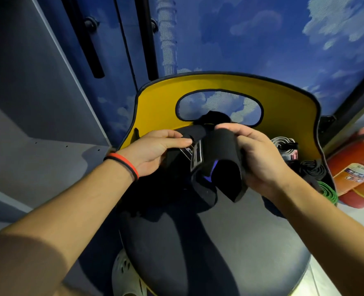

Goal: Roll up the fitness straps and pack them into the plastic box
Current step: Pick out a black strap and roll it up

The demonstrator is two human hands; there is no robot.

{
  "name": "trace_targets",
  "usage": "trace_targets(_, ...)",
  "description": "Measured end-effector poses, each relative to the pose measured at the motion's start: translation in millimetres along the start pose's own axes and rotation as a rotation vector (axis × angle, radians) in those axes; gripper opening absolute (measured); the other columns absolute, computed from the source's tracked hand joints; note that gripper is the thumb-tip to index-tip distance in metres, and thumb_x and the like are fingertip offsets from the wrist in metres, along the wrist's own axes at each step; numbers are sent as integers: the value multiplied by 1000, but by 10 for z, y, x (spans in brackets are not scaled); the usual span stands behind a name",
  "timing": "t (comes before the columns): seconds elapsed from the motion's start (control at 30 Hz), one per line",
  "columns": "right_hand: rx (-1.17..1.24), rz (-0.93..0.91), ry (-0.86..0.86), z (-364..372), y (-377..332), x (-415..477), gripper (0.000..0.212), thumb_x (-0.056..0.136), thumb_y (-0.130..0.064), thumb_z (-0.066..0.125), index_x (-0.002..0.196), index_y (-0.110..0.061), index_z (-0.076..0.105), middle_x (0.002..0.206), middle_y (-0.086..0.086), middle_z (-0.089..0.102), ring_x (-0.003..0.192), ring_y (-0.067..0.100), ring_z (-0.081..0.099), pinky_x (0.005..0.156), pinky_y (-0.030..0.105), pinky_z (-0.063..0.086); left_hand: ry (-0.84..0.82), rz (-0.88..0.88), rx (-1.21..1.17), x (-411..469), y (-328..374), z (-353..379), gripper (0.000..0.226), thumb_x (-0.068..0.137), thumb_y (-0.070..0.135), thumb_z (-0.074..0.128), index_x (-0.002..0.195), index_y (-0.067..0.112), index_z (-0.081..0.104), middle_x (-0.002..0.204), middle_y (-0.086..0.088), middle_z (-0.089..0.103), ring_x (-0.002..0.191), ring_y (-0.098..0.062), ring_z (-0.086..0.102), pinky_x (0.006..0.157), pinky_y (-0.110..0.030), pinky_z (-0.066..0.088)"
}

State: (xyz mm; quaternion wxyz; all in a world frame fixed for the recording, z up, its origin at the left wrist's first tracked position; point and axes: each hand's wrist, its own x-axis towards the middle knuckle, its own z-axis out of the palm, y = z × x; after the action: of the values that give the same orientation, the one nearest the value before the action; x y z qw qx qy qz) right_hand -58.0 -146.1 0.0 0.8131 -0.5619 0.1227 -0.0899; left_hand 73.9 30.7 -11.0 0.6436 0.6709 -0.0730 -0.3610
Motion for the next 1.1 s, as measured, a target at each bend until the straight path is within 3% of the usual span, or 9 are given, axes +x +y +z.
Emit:
trace_targets(0.1,216,-11,177,-9,56,83,38,88,15,45,116,0,66,97,22,69,82,28,67,76,36,59,-83,30,23,-8,-18,16,32,69,24,84,96,20,69,99,-12,72,99,-30,65,83,-40,53)
trace_targets(0.2,163,4,341,-17,146,85,25,87,14,53,94,-7,65,80,14,68,63,20,65,58,31,58,-195,69,47,-8,8,47,21,95,13,67,113,22,73,122,-12,69,111,-28,64,92,-44,52)
trace_targets(0.37,280,-48,471,4,161,137,34,89,14,47,79,-14,64,68,8,64,54,18,58,54,29,50,-107,-24,225,-63,-19,104,29,92,-3,51,91,8,78,100,-12,76,96,-24,68,89,-36,57)
trace_targets(0.43,308,-98,510,4,119,169,30,87,15,47,91,-11,62,75,10,64,61,21,58,57,32,49,-119,-126,179,-90,11,36,24,95,17,57,100,5,77,115,-17,73,104,-29,66,103,-46,52)
trace_targets(0.63,168,-139,371,-61,191,132,29,89,14,55,115,2,61,90,15,68,73,24,65,65,35,54,-203,-292,164,-62,100,-112,98,80,88,41,111,3,77,123,-17,71,115,-33,68,105,-51,50)
trace_targets(0.73,-248,-162,339,-96,369,53,30,84,14,57,100,-10,64,82,7,70,76,22,64,72,36,50,-147,-208,115,-82,113,-20,77,78,77,59,108,8,79,119,-12,74,116,-29,68,106,-50,49)
trace_targets(0.83,-507,-86,194,-75,476,-46,24,76,10,59,83,-13,63,75,0,69,72,14,62,73,35,47,-19,-97,62,-76,100,47,30,90,34,72,110,11,75,111,-9,77,111,-27,69,109,-48,48)
trace_targets(0.97,-397,70,87,-79,433,-97,5,85,-1,63,90,-1,64,78,5,65,76,18,59,76,35,47,84,31,175,-77,84,32,15,87,12,76,100,4,76,95,-13,78,99,-31,74,96,-43,57)
trace_targets(1.1,-335,50,132,-39,288,7,22,93,-38,71,91,-16,74,81,0,64,78,15,60,74,29,50,10,194,508,-163,136,120,3,87,23,78,89,22,80,79,12,76,77,1,70,73,-18,49)
